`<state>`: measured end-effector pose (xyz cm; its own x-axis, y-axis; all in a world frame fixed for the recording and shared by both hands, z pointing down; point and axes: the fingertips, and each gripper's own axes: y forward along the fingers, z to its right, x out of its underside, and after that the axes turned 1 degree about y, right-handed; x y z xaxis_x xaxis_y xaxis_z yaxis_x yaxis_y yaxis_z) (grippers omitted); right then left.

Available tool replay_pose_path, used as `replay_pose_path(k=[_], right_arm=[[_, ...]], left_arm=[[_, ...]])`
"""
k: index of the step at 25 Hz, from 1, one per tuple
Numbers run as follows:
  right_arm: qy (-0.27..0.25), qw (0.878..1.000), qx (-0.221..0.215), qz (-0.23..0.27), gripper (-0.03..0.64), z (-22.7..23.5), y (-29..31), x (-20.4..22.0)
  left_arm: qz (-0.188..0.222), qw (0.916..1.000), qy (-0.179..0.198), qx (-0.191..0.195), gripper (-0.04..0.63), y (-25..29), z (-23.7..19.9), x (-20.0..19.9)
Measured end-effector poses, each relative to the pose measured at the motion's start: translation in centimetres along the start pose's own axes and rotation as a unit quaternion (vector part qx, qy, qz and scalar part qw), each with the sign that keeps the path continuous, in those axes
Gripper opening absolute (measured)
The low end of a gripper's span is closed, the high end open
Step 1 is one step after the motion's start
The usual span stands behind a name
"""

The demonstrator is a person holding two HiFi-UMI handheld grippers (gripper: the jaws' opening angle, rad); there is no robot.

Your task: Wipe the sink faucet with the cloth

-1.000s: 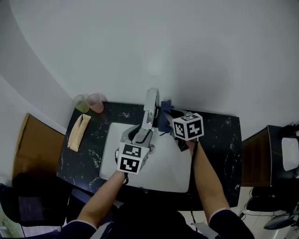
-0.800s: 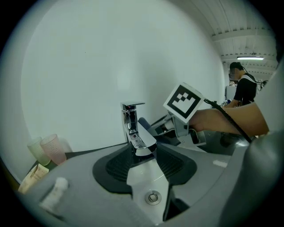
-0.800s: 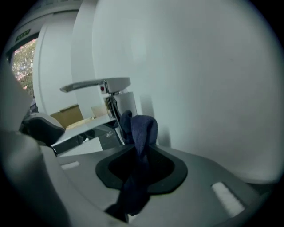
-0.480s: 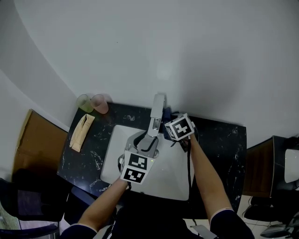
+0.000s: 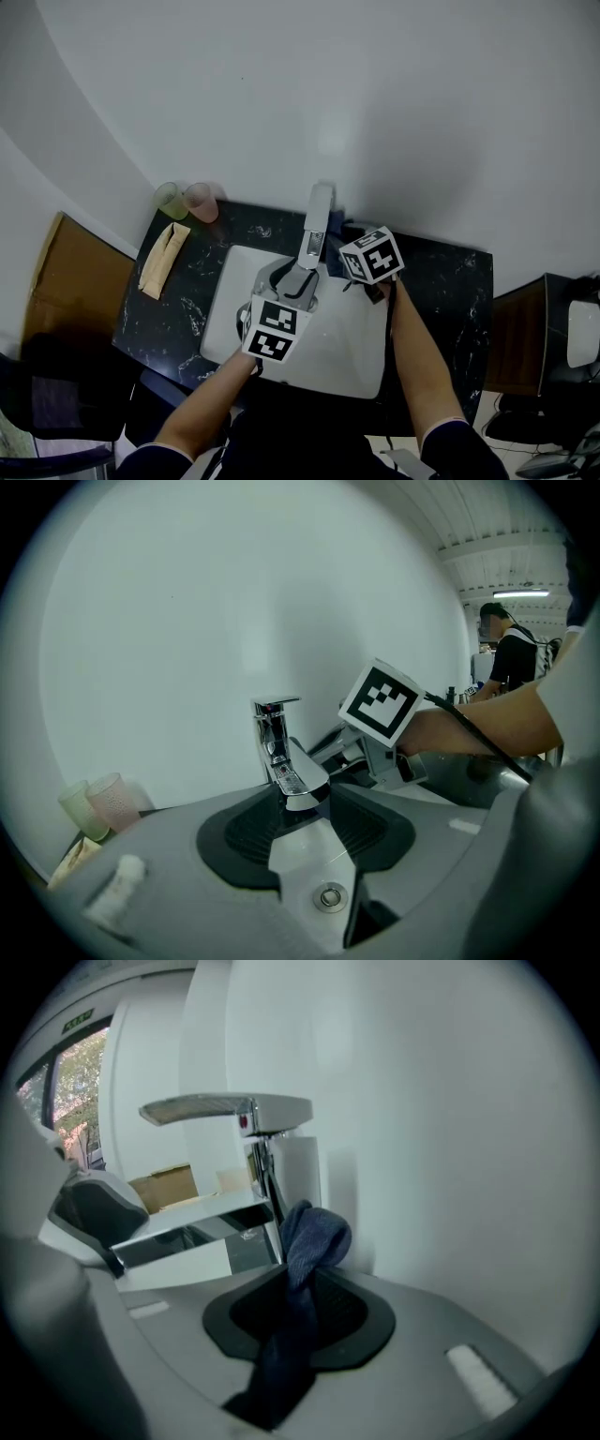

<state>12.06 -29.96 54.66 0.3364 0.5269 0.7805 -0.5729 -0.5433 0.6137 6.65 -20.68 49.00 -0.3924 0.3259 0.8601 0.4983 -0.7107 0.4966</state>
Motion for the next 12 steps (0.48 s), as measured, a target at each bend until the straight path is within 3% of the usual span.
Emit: replay_pose_path(k=[12], right_arm=[[-0.059,0.996,0.013,0.060,0.081,-1.1,-4.2,-5.1]], left_arm=[[-0.007,1.0000,0.003,-0.001,0.172,0.2,0.0,0.1]])
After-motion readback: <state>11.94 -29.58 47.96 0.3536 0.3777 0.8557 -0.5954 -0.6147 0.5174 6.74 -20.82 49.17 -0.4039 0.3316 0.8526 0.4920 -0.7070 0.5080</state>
